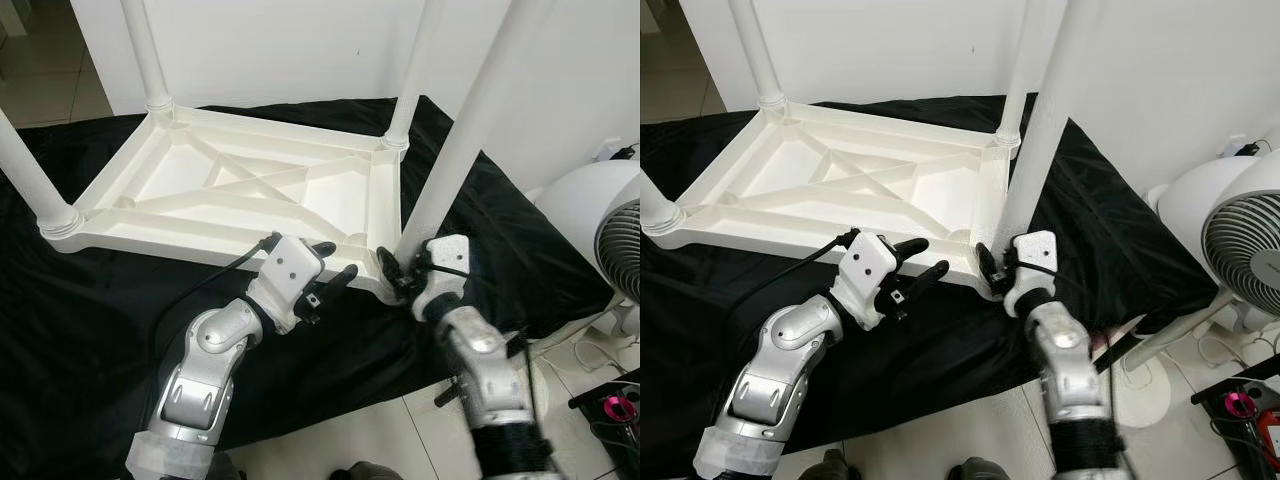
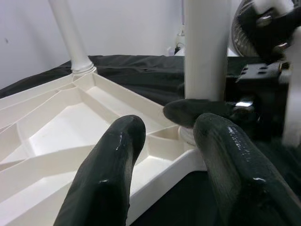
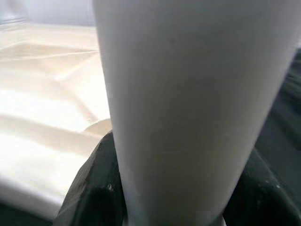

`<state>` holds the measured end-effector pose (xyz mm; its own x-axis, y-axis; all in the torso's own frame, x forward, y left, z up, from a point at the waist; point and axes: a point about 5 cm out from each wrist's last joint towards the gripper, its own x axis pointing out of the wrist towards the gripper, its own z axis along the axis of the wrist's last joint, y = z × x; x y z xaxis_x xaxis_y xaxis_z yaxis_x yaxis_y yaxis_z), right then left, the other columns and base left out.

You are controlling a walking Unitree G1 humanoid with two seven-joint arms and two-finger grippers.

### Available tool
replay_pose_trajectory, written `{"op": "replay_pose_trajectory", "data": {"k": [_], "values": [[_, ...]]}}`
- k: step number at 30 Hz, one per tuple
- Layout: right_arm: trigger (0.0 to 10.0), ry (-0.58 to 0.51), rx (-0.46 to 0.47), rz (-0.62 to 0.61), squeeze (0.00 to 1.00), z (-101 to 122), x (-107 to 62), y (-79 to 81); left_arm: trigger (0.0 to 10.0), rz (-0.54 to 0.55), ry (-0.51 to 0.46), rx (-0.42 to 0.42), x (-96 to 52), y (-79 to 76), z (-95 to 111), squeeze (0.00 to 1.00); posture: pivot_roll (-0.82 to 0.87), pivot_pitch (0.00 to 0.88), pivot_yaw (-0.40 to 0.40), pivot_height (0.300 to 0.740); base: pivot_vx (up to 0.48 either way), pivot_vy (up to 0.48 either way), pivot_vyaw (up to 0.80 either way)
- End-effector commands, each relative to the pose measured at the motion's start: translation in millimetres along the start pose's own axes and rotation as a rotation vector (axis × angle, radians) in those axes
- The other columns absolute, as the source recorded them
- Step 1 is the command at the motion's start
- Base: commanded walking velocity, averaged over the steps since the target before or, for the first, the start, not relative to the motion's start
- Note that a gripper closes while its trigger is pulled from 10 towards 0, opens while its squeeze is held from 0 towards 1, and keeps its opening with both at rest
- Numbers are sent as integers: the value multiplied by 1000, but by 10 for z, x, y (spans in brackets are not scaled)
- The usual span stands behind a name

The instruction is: Building children table

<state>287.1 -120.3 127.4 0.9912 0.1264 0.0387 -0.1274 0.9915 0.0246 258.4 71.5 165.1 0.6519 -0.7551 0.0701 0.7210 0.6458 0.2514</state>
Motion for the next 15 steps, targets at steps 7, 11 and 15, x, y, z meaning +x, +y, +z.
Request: {"op": "replay_pose_trajectory", "data": {"k": [7,11,15], "values": [[10000,20,-9,-68,0,30,-12,163,10000,66,-1,-18,31,7,-15,0,-52,0,-34,740,0,0,0],[10000,20,-20,-68,0,38,-19,163,10000,64,-1,-17,32,5,-15,0,-55,0,-34,740,0,0,0],[10000,20,-15,-70,0,51,-32,167,10000,65,-1,-18,32,9,-14,0,-57,0,-33,740,0,0,0]]}}
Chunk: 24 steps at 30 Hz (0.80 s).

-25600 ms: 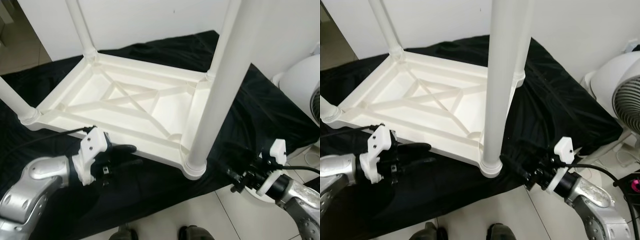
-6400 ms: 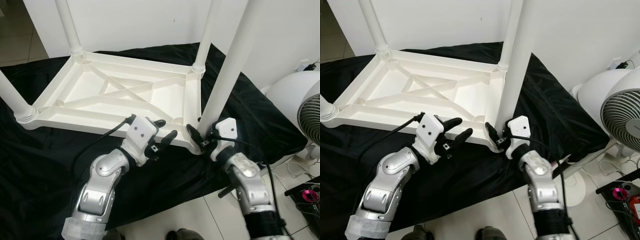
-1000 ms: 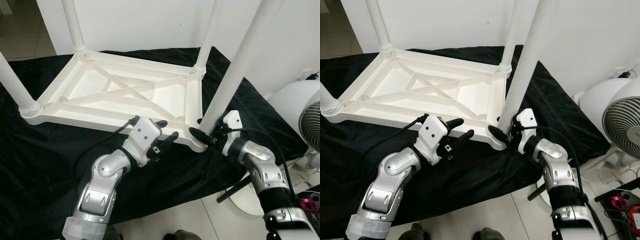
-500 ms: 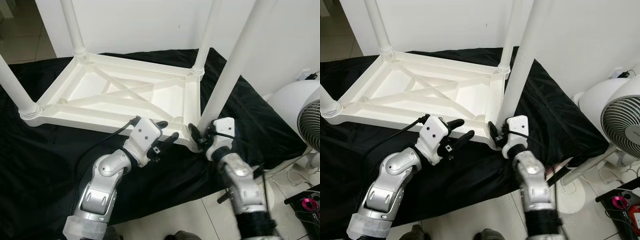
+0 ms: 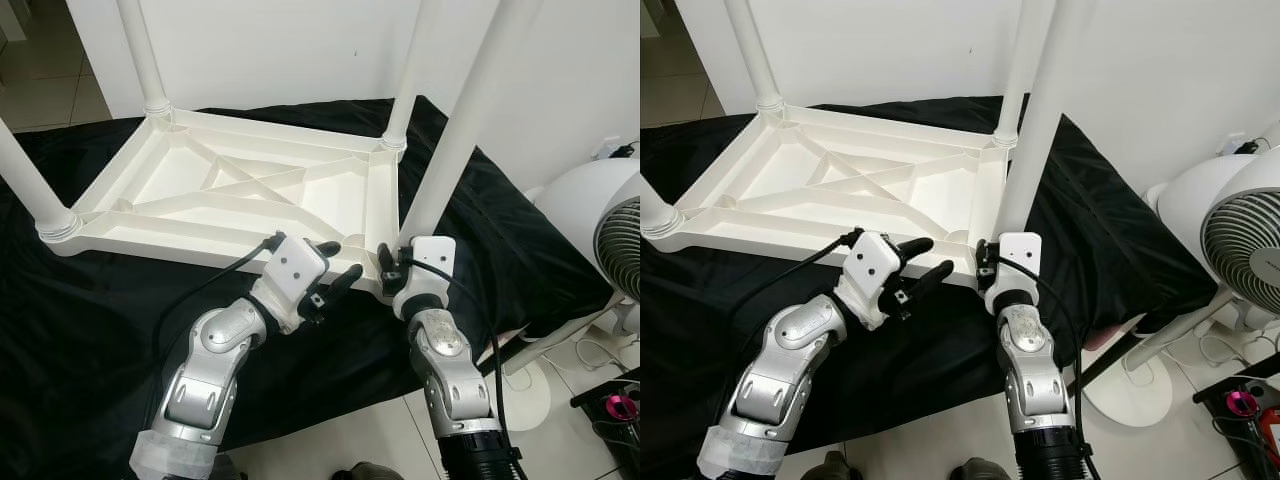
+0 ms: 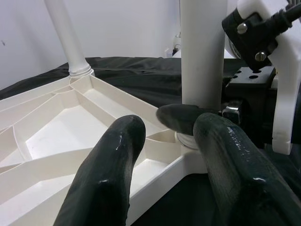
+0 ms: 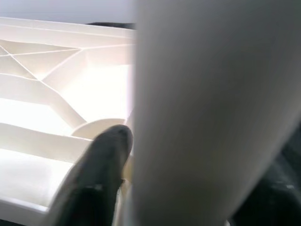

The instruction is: Building children table

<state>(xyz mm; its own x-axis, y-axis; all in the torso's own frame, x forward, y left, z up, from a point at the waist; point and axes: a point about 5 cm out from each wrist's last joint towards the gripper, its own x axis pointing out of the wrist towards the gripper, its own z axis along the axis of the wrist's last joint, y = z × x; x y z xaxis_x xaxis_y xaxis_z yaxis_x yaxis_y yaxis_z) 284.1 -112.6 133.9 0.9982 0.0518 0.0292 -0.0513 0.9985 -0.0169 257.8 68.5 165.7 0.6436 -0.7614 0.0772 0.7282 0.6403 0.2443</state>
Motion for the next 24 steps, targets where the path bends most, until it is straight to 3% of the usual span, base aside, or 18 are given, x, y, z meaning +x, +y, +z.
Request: {"op": "replay_pose_trajectory", "data": {"k": [1,7,8,9,13,14,16,17,18,20,24], "values": [[10000,-1,41,22,1000,14,-39,77,10000,75,9,-12,13,34,-24,0,-61,0,-33,740,0,0,0],[10000,-32,73,77,1000,58,-100,-11,10000,81,11,-14,11,36,-27,0,-62,0,-31,740,0,0,0],[10000,-51,47,130,1000,67,-113,-117,10000,84,11,-14,13,44,-24,0,-62,0,-27,740,0,0,0],[10000,-62,12,175,455,67,-116,-217,10000,87,11,-13,13,51,-22,0,-62,0,-27,740,0,0,0],[10000,-67,-14,202,455,69,-114,-281,10000,89,11,-11,14,56,-20,0,-62,0,-27,740,0,0,0],[10000,-64,-25,258,0,62,-107,-350,10000,93,13,-7,15,65,-21,0,-61,0,-23,740,0,0,0],[10000,-64,-25,258,0,62,-107,-350,10000,93,13,-7,15,65,-21,0,-61,0,-23,740,0,0,0],[10000,-64,-41,333,0,60,-99,-395,10000,97,13,-4,17,75,-19,0,-56,0,-24,740,0,0,0],[10000,-64,-41,333,0,60,-99,-395,10000,97,13,-4,17,75,-19,0,-56,0,-24,740,0,0,0],[10000,-70,-81,502,0,81,-56,-458,10000,106,13,1,19,107,-11,0,-51,4,-21,740,0,0,0],[10000,-54,-106,633,0,91,4,-464,10000,112,12,5,23,133,-3,0,-52,6,-16,740,0,0,0]]}}
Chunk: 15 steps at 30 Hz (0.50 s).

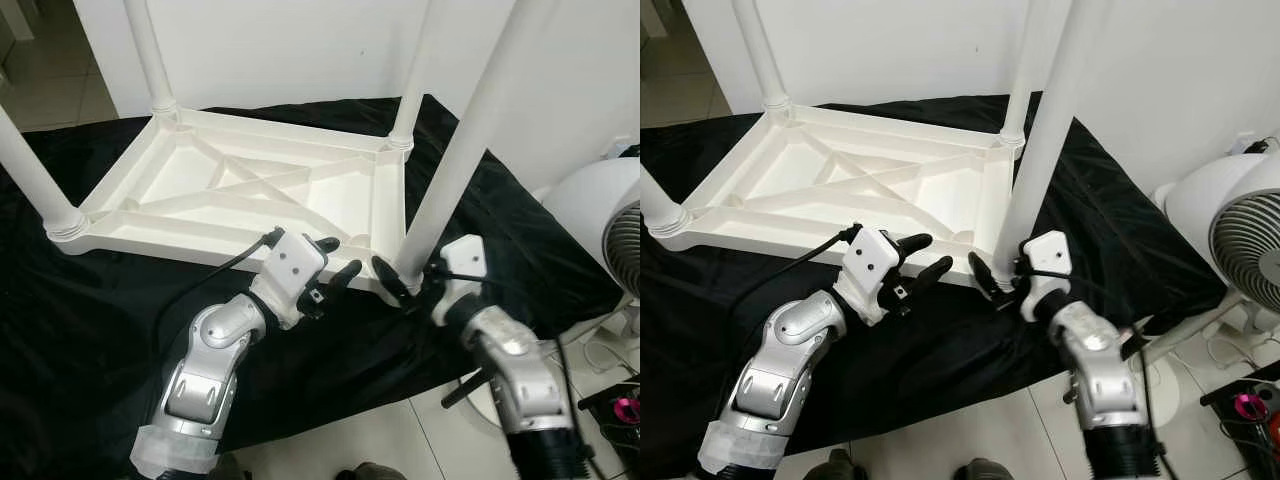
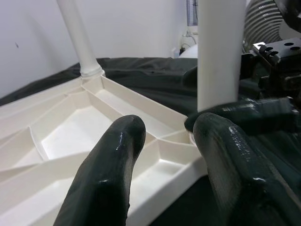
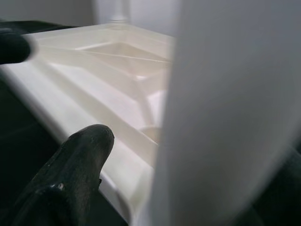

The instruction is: Building children table

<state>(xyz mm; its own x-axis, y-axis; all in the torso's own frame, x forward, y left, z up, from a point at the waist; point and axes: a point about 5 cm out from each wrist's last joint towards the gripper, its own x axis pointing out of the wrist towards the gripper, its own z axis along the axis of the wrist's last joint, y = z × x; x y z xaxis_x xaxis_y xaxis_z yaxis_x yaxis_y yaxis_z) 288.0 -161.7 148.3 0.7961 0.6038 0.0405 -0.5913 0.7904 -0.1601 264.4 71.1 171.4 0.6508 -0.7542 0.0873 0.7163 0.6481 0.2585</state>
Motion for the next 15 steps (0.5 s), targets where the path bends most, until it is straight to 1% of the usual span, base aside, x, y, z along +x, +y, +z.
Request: {"op": "replay_pose_trajectory", "data": {"k": [1,5,6,8,9,10,11,12,13,14,15], "values": [[10000,12,5,88,0,-43,26,23,10000,100,20,-10,-1,62,-39,0,-52,7,-13,740,0,0,0],[10000,58,-40,198,0,-76,135,-56,10000,99,16,-7,22,71,-26,0,-51,7,-7,740,0,0,0],[10000,58,-40,198,0,-76,135,-56,10000,99,16,-7,22,71,-26,0,-51,7,-7,740,0,0,0],[9922,94,-56,243,0,-119,161,-77,10000,99,14,-6,30,75,-22,0,-46,8,-10,740,0,0,0],[7804,110,-55,265,0,-148,163,-87,10000,101,13,-5,30,79,-19,0,-44,8,-12,740,0,0,0],[5451,124,-49,281,0,-172,160,-94,10000,103,13,-3,28,82,-16,0,-42,9,-13,740,0,0,0],[3490,134,-48,300,0,-194,154,-103,10000,106,13,-2,24,85,-15,0,-40,9,-15,740,0,0,0],[3490,134,-48,300,0,-194,154,-103,10000,106,13,-2,24,85,-15,0,-40,9,-15,740,0,0,0],[2000,140,-49,317,0,-210,145,-106,10000,108,13,-2,19,88,-16,0,-40,9,-15,740,0,0,0],[2000,140,-49,317,0,-210,145,-106,10000,108,13,-2,19,88,-16,0,-40,9,-15,740,0,0,0],[0,148,-42,333,0,-227,129,-103,10000,111,14,-2,11,89,-17,0,-35,12,-19,740,0,0,0]]}}
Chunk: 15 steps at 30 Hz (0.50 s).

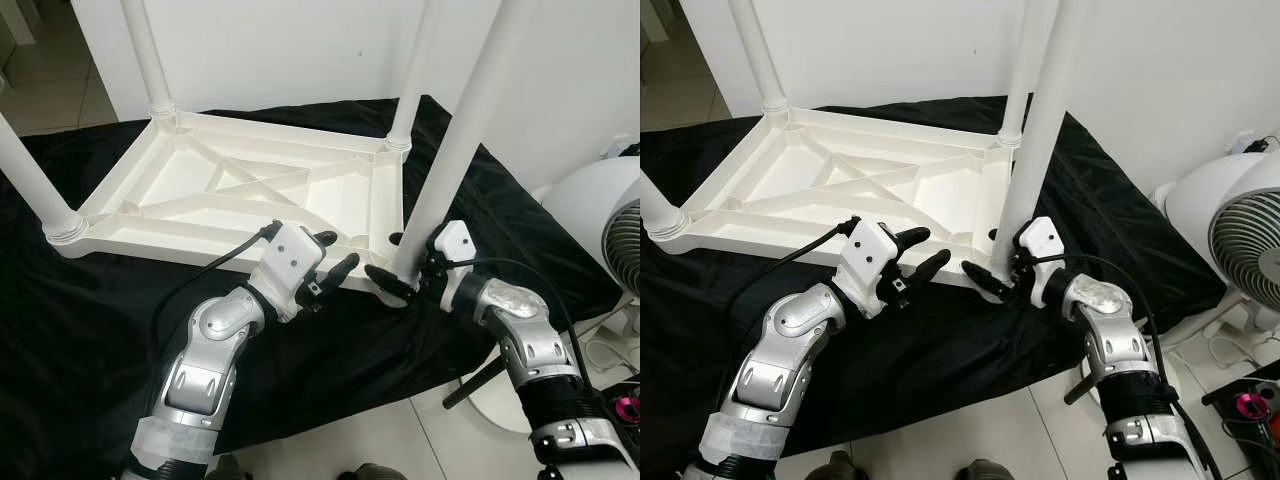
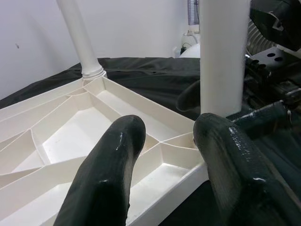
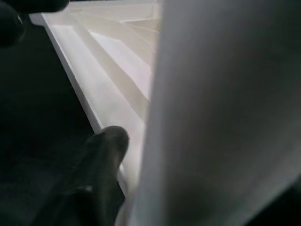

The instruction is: Building children table

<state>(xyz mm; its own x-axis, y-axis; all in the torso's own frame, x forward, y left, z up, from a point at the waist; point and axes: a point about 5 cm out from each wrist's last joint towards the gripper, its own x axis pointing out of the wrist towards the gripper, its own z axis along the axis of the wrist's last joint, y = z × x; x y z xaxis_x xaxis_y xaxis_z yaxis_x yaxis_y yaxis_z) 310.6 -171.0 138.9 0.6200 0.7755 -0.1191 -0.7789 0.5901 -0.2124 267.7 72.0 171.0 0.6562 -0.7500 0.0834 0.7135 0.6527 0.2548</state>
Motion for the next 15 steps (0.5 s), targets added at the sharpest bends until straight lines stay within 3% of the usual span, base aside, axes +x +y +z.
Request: {"op": "replay_pose_trajectory", "data": {"k": [1,8,9,11,12,15], "values": [[0,32,24,63,0,-87,43,88,10000,106,8,1,-3,60,-4,0,-35,12,-19,740,0,0,0],[0,33,56,102,0,-142,-18,108,10000,111,10,-5,-9,46,-8,0,-40,21,-18,740,0,0,0],[4431,31,67,86,0,-142,-18,110,10000,110,9,-5,-9,44,-7,0,-44,23,-17,740,0,0,0],[4431,31,67,86,0,-142,-18,110,10000,110,9,-5,-9,44,-7,0,-44,23,-17,740,0,0,0],[10000,16,96,44,0,-124,-14,101,10000,109,11,-6,-9,44,-11,0,-45,26,-16,740,0,0,0],[10000,-9,111,-44,0,-82,-7,92,10000,106,12,-8,-12,38,-15,0,-50,28,-19,740,0,0,0]]}}
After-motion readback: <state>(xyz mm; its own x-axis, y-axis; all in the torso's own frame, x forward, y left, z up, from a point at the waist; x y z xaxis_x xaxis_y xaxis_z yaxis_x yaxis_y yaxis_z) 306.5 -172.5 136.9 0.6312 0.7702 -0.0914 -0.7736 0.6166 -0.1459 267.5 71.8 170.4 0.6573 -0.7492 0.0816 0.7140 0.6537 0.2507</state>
